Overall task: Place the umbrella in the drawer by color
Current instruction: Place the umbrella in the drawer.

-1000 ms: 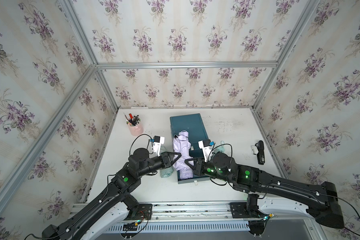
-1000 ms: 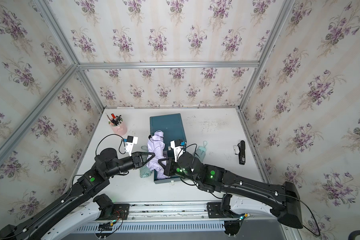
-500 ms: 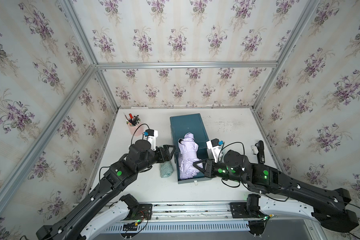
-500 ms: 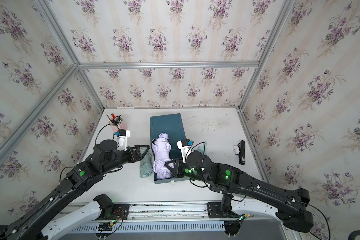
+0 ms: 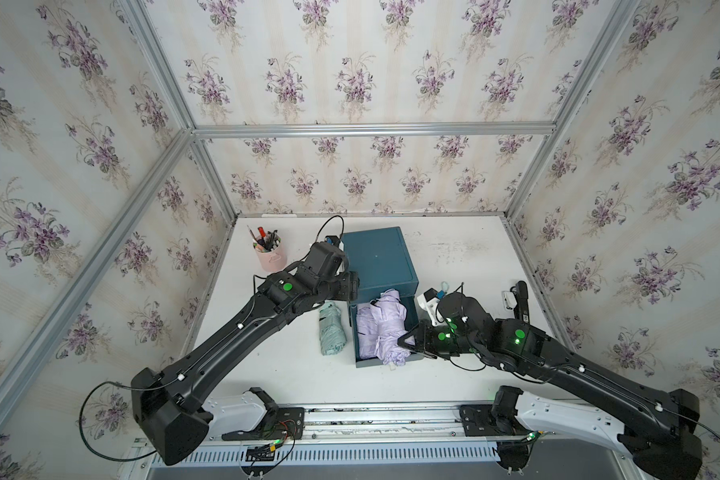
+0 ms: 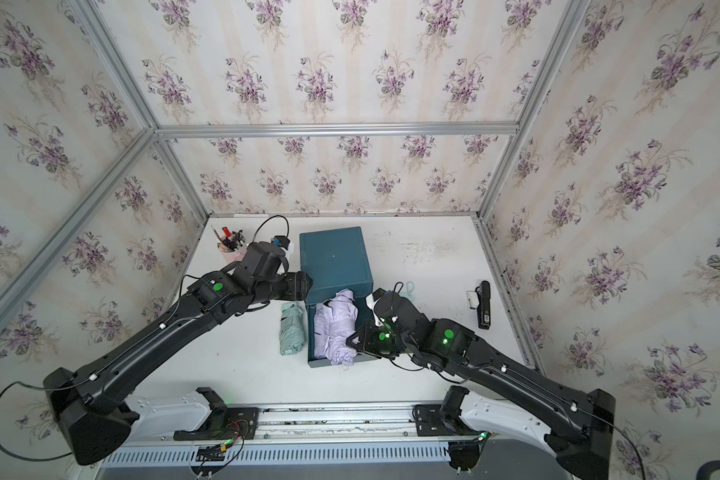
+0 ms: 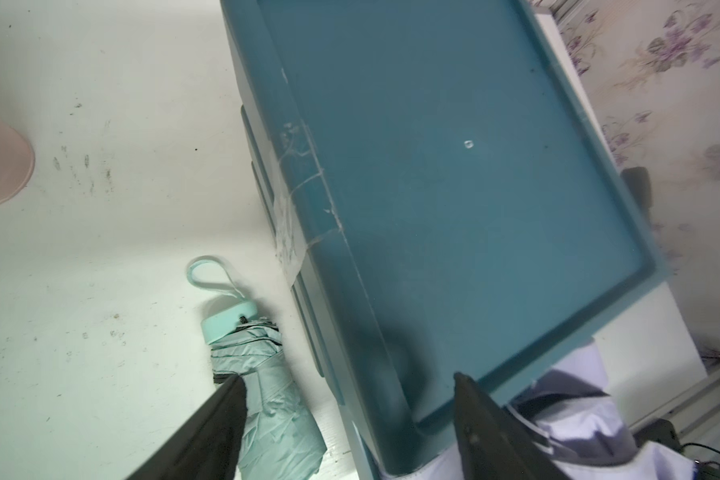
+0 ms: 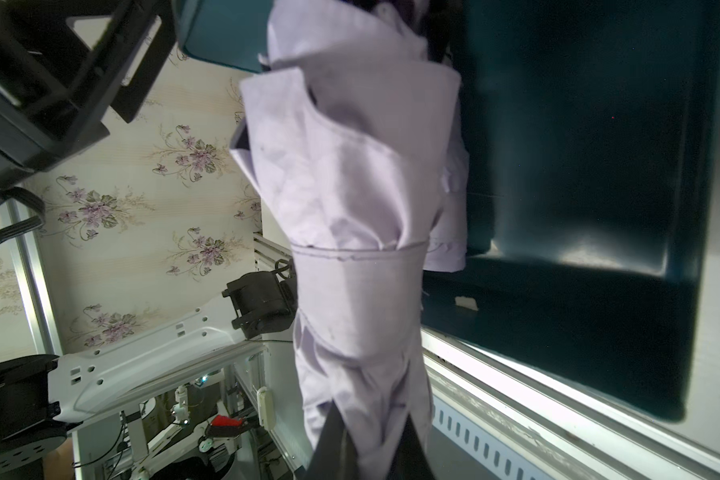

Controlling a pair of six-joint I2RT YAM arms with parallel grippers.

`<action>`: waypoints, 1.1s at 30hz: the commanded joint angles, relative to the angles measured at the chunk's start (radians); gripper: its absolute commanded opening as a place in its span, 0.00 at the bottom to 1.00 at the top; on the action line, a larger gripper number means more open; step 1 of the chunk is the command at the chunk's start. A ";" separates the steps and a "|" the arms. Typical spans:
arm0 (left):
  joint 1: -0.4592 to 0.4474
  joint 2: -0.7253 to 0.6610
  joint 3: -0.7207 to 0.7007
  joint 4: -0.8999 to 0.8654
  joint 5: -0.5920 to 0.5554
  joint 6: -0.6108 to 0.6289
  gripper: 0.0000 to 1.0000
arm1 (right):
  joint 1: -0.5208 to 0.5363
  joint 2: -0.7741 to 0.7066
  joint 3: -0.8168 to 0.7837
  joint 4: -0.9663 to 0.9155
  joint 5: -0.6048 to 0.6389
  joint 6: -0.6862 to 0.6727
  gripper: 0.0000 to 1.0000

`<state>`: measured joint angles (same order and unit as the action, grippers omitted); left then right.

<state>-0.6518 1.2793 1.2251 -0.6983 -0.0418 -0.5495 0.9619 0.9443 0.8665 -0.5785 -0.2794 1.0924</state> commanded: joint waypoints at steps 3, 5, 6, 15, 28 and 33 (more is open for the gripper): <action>0.012 0.044 -0.002 0.000 -0.049 0.025 0.71 | -0.081 0.017 -0.031 0.018 -0.076 0.005 0.00; 0.018 0.051 -0.010 0.001 -0.059 0.027 0.68 | -0.115 0.019 -0.050 0.023 -0.109 0.004 0.00; 0.021 0.053 -0.014 0.000 -0.064 0.029 0.67 | -0.134 0.023 -0.061 0.029 -0.130 0.004 0.00; 0.037 0.051 -0.042 0.006 -0.063 0.059 0.62 | -0.159 -0.008 -0.065 -0.023 -0.128 -0.020 0.00; 0.038 0.050 -0.110 0.025 -0.046 0.098 0.51 | -0.256 0.142 -0.039 0.103 -0.225 -0.066 0.00; 0.040 0.036 -0.131 0.036 -0.033 0.117 0.47 | -0.302 0.200 -0.017 0.103 -0.245 -0.116 0.00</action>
<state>-0.6147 1.3045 1.1145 -0.4259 -0.0769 -0.4828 0.6750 1.1248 0.8394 -0.5140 -0.5343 1.0222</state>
